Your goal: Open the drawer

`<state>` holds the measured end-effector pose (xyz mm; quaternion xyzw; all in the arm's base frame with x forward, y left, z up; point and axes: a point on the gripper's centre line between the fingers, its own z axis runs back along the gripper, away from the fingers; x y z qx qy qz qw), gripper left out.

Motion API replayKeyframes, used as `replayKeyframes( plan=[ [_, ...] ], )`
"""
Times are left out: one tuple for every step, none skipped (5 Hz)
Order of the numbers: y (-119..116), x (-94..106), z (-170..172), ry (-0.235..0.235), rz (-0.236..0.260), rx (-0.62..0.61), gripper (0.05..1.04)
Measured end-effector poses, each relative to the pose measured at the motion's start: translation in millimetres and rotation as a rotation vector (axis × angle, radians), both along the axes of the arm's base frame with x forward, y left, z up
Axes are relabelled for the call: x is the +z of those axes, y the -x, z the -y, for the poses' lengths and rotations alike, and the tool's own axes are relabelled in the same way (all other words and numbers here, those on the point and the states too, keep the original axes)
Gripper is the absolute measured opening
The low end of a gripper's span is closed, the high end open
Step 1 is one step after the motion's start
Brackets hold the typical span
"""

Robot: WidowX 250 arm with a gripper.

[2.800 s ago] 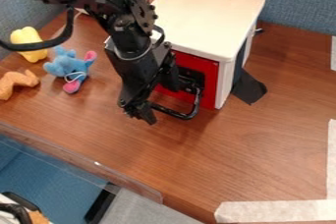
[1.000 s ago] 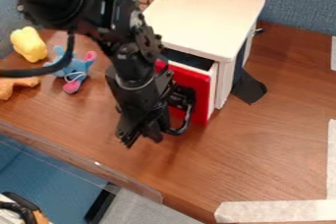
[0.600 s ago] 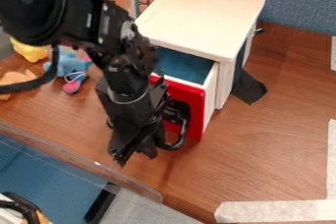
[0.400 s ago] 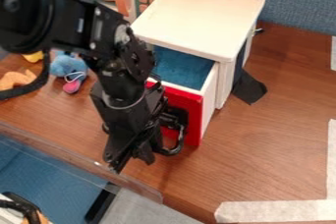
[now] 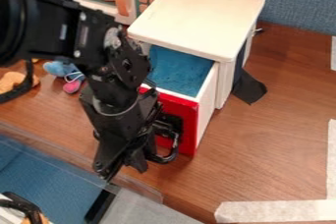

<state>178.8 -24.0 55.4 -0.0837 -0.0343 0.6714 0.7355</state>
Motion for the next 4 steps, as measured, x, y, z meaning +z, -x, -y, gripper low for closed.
replayKeyframes(
  plan=[
    [6,1.4,-1,-0.008,-0.007,-0.005,0.151],
    [9,0.1,-2,-0.007,-0.021,-0.002,0.151],
    [11,-6.4,-5,0.014,-0.048,0.031,0.150],
    [10,-12.0,-9,0.004,-0.061,0.018,0.191]
  ],
)
